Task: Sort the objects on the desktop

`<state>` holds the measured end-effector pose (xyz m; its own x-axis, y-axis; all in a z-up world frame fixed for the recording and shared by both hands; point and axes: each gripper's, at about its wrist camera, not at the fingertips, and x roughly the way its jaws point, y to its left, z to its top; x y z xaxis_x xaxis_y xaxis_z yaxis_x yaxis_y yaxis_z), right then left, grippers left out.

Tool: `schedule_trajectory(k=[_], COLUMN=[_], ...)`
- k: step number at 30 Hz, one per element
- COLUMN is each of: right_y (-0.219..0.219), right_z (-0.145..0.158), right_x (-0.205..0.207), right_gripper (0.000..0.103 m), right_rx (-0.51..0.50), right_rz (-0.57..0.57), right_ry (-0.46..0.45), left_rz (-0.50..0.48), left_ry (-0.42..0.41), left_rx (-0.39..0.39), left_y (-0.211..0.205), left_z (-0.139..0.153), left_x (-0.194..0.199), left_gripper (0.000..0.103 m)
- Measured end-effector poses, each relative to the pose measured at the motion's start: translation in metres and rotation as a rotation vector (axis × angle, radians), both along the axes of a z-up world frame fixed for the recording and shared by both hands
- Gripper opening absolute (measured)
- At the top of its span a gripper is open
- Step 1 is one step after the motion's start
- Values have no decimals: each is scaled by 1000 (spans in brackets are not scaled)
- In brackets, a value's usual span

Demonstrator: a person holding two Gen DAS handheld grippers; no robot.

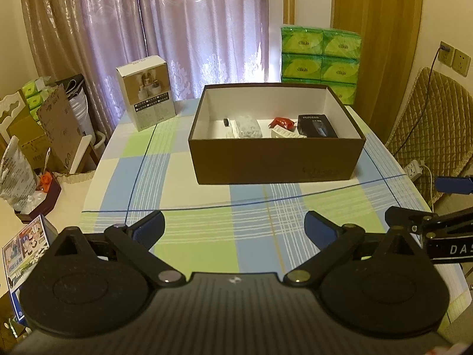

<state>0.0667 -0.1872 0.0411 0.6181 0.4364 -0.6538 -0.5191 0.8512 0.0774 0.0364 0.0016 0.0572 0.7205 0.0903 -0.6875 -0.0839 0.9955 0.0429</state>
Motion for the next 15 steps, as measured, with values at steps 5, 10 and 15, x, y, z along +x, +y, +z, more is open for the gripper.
schedule_trajectory(k=[5,10,15], right_y=[-1,-2,-2], right_z=[0,-1,-1], right_x=[-4,-8,-8], right_gripper=[101,101,101], right_rx=[-2,-2,-5], right_rz=[1,-4,-4], right_ry=[3,7,14], left_rz=[2,8,12], left_ry=[8,18,28], left_rx=[1,-1,-3], left_y=[-2,-2,-2], left_z=[-3,-6,-8], left_x=[-7,-12,-15], left_gripper=[99,99,99])
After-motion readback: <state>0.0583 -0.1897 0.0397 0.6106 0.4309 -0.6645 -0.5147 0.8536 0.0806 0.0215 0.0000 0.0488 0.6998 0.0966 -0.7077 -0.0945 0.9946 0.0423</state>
